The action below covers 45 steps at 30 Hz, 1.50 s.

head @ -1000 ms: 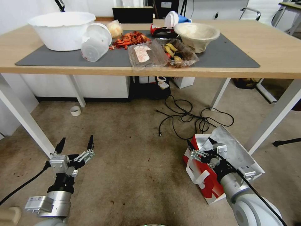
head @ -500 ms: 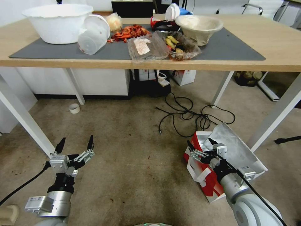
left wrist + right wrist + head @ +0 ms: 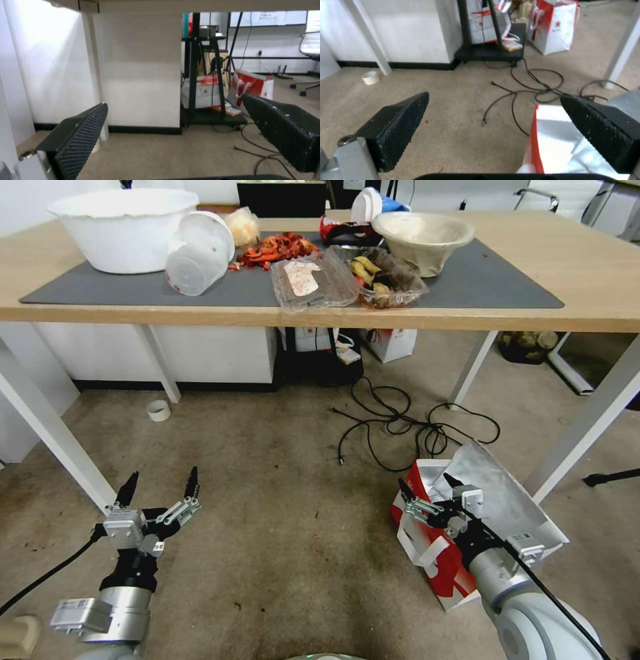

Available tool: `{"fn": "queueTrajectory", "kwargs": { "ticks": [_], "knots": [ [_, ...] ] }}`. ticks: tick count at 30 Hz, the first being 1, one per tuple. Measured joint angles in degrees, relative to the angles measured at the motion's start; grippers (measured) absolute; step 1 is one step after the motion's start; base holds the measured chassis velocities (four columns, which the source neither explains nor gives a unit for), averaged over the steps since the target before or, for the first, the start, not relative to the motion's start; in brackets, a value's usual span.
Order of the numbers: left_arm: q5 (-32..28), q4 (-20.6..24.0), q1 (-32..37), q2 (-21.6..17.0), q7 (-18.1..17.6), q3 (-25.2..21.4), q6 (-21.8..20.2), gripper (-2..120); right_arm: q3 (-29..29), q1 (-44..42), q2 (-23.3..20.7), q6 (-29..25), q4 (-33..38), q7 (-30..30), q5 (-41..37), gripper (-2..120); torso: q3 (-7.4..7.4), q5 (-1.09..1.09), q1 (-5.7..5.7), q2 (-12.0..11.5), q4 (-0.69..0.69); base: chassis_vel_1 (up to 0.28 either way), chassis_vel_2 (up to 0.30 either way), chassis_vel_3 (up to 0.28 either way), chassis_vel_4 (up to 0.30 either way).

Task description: Pick up the food delivery bag from the floor and place it on the table.

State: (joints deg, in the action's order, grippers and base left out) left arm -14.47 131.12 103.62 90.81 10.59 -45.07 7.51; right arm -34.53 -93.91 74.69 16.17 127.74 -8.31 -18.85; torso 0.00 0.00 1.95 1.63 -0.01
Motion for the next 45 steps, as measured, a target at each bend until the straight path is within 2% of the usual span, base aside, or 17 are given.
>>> {"fn": "queueTrajectory", "kwargs": {
  "ticks": [3, 6, 7, 10, 14, 16, 18, 21, 23, 24, 30, 34, 45],
  "knots": [
    [0.34, -0.02, 0.0, 0.16, 0.0, 0.17, 0.18, 100, -0.03, 0.74, -1.63, -0.48, -0.26, -0.89, -0.26, 100, 0.0, -0.01, 0.01, 0.04, 0.0, 0.0, 0.0, 0.0, 0.0],
    [0.75, 0.23, 0.16, 0.26, -0.01, 0.36, 0.26, 100, -0.22, 3.24, -6.26, 0.25, -1.26, -1.98, -1.85, 100, 0.0, 0.01, 0.03, 0.11, 0.01, 0.0, 0.0, 0.0, 0.0],
    [0.75, 0.23, 0.16, 0.26, -0.01, 0.36, 0.26, 100, -0.22, 3.24, -6.26, 0.25, -1.26, -1.98, -1.85, 100, 0.0, 0.01, 0.03, 0.11, 0.01, 0.0, 0.0, 0.0, 0.0],
    [0.79, 0.67, 0.41, 0.12, -0.06, 0.36, 0.36, 100, -1.86, 5.91, -11.63, 2.54, -1.92, -2.2, -3.88, 100, 0.0, 0.01, 0.03, 0.16, 0.01, 0.0, 0.0, 0.0, 0.0],
    [0.79, 0.83, 0.55, -0.01, -0.08, 0.37, 0.44, 100, -3.28, 6.86, -14.81, 4.59, -2.49, -1.78, -4.64, 100, 0.0, 0.01, 0.04, 0.17, 0.01, 0.0, 0.0, 0.0, 0.0],
    [0.73, 0.98, 0.6, -0.16, -0.17, 0.39, 0.52, 100, -5.3, 7.68, -18.86, 7.97, -3.22, -0.49, -5.91, 100, 0.0, 0.0, 0.04, 0.21, 0.01, 0.0, 0.0, 0.0, 0.0],
    [0.71, 0.98, 0.59, -0.2, -0.19, 0.39, 0.52, 100, -5.62, 7.78, -19.39, 8.59, -3.29, -0.28, -6.1, 100, 0.0, 0.01, 0.04, 0.21, 0.01, 0.0, 0.0, 0.0, 0.0],
    [0.58, 0.94, 0.49, -0.58, -0.29, 0.49, 0.69, 100, -8.92, 8.61, -24.48, 15.05, -5.46, 1.17, -6.3, 100, 0.0, 0.01, 0.05, 0.24, 0.0, 0.0, 0.0, 0.0, 0.0],
    [0.56, 0.93, 0.48, -0.61, -0.3, 0.5, 0.71, 100, -9.06, 8.68, -24.69, 15.25, -5.63, 1.21, -6.26, 100, 0.0, 0.01, 0.05, 0.24, 0.0, 0.0, 0.0, 0.0, 0.0],
    [0.4, 0.9, 0.46, -0.74, -0.37, 0.51, 0.85, 100, -9.99, 9.42, -26.57, 17.01, -7.12, 1.45, -6.02, 100, 0.0, 0.01, 0.05, 0.26, 0.0, 0.0, 0.0, 0.0, 0.0],
    [0.07, 0.79, 0.91, -0.83, -0.36, 1.0, 1.74, 100, -9.85, 13.51, -31.56, 20.67, -12.81, 1.52, -5.29, 100, 0.0, -0.01, 0.05, 0.29, 0.01, 0.0, 0.0, 0.0, 0.0],
    [0.15, 0.81, 1.11, -0.77, -0.35, 1.24, 1.9, 100, -8.79, 15.57, -32.65, 21.77, -15.04, 1.51, -5.34, 100, 0.0, 0.01, 0.06, 0.3, 0.01, 0.0, 0.0, 0.0, 0.0],
    [0.35, 2.21, 1.71, -0.61, -0.34, 1.72, 1.86, 100, -0.39, 22.07, -34.75, 23.92, -25.54, -0.45, -2.72, 100, 0.0, -0.01, 0.07, 0.34, 0.01, 0.0, 0.0, 0.0, 0.0]
  ]
}}
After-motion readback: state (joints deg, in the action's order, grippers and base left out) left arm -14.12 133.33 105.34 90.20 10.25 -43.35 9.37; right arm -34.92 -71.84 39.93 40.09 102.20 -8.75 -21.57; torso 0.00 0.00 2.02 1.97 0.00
